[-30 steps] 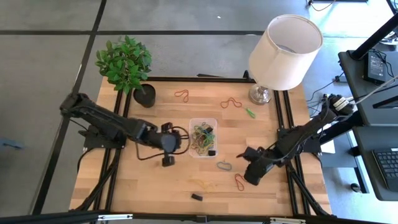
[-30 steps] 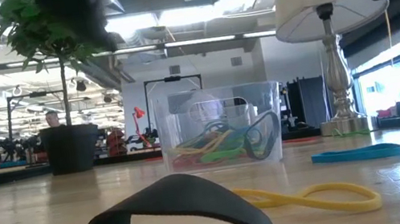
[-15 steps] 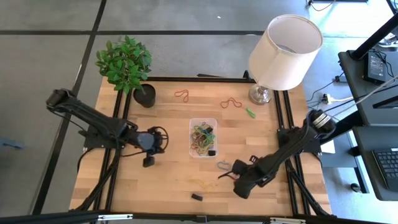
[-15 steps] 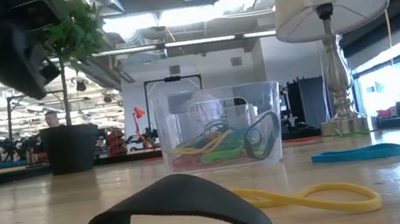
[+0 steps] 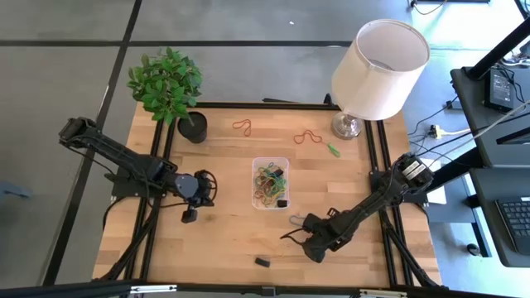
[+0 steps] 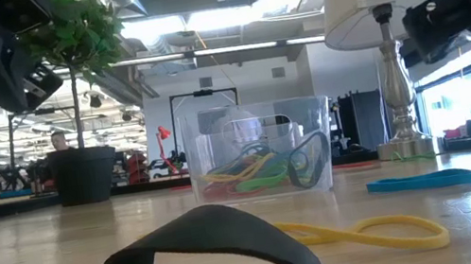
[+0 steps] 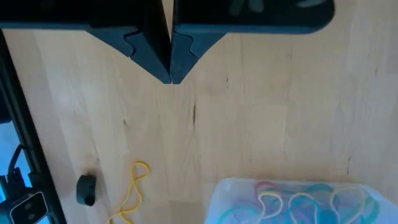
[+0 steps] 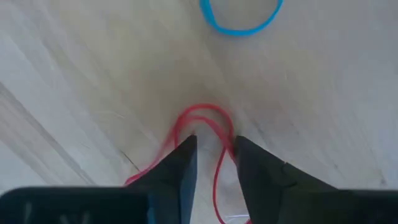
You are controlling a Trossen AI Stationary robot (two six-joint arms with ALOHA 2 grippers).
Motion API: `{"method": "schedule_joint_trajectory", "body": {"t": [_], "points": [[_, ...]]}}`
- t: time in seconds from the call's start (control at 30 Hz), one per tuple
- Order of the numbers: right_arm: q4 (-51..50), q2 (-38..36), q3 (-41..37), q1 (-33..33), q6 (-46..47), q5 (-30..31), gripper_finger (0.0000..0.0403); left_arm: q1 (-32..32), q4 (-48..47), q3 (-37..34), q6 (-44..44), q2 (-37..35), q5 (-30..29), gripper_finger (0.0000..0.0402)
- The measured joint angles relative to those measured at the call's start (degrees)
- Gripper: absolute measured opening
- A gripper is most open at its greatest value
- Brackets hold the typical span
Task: Pick and place rubber bands into bin
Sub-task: Put the red rubber band into the transparent container
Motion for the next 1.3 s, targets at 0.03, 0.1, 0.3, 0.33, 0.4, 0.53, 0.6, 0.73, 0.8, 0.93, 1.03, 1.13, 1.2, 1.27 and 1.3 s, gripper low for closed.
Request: {"method": "schedule_joint_trajectory", "body": {"t": [0.03,0.1,0.3,0.33,0.4,0.53,0.6,0.73,0.8,0.93,1.03,1.13,1.2,1.27,1.3], "points": [[0.30,0.25,-0.30,-0.17,0.06,-0.12,0.0105,0.00,0.11,0.00,0.00,0.00,0.11,0.0002],[0.59,0.73,-0.39,-0.46,0.28,-0.64,0.0084,0.00,0.24,0.00,-0.17,0.00,0.58,0.0002],[-0.54,0.70,1.02,-0.56,2.59,-1.15,0.0010,-0.53,0.17,0.00,-0.58,0.00,1.36,0.0002],[-1.79,0.45,1.96,-0.57,3.63,-1.19,0.0010,-0.77,0.13,0.00,-0.56,0.00,1.37,0.0002],[-5.40,0.30,4.29,-0.58,4.60,-1.32,0.0006,-1.41,0.14,0.00,-0.57,0.00,1.38,0.0002],[-13.72,-1.05,12.54,-0.58,4.50,1.87,0.0003,-2.56,-0.09,0.00,-0.55,0.00,1.33,0.0003],[-18.82,-0.80,17.13,-0.58,4.41,4.55,0.0002,-2.92,-0.10,0.00,-0.53,0.00,1.14,0.0002],[-24.11,-0.91,26.28,-1.05,4.30,13.59,0.0002,-3.32,-0.10,0.00,-0.48,0.01,0.96,0.0003],[-26.63,-0.94,30.11,-2.08,3.10,18.00,0.0001,-3.32,-0.08,0.00,-0.48,0.00,0.94,0.0003],[-26.13,-0.96,36.48,-6.20,-2.06,23.89,0.0001,-3.32,-0.08,0.00,0.32,0.02,0.66,0.0002],[-22.66,-0.96,39.00,-10.59,-8.42,25.55,0.0001,-3.32,-0.08,0.00,0.61,0.04,0.35,0.0003],[-17.77,-0.96,39.25,-15.17,-15.40,25.79,0.0000,-3.32,-0.06,0.00,0.61,0.04,0.24,0.0002],[-14.33,-0.69,38.95,-17.97,-18.94,25.55,0.0000,-3.32,-0.07,0.00,0.59,0.04,0.24,0.0003],[-12.60,0.20,38.75,-20.31,-20.95,23.89,0.0000,-3.32,-0.08,0.00,0.55,0.04,0.22,0.0003],[-12.08,0.91,38.73,-21.27,-21.22,22.61,0.0000,-3.32,-0.06,0.00,0.48,0.04,0.22,0.0003]]}}
